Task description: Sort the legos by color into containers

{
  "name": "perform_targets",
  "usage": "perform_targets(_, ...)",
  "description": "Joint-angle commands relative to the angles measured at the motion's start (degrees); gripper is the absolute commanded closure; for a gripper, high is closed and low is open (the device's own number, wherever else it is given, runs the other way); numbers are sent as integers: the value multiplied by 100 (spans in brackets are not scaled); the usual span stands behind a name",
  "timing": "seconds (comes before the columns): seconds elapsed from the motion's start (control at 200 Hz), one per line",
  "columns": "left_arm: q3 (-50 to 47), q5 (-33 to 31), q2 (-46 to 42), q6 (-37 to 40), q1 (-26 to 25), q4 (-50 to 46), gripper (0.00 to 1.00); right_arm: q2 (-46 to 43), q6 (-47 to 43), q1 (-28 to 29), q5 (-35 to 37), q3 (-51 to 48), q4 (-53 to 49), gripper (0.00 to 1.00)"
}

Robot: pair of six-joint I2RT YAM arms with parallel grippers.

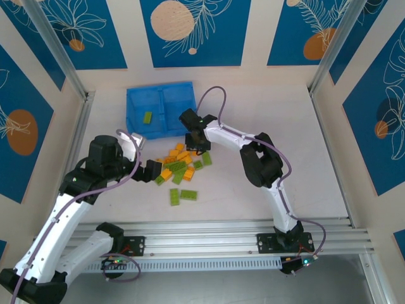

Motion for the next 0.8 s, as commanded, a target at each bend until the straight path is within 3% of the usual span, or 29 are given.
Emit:
perform_targets(0.0, -8, 37, -94, -90, -31, -32, 0, -429, 23, 4, 121, 185, -222, 68)
perform_targets(0.19, -110, -253, -298, -538, -36, 268, 0, -1316, -539, 121, 543, 338, -25, 68)
perform_targets(0.355, -155, -1242, -206, -1376, -31, 350, 0, -1421, -1210, 179, 682, 929, 356, 67)
perform_targets(0.5, -208, -1746, -50, -1918, -32, 315, 0, -623, -1769, 101, 764, 2125, 376, 67)
perform_targets(0.665, -269, -1861, 32, -2379, -31, 258, 0, 747, -2388, 43, 927, 3821, 196, 66)
perform_targets(0.795, -336, -1884, 4, -2592, -31, 113, 0, 1569, -2477, -5, 1106, 4572, 213, 66)
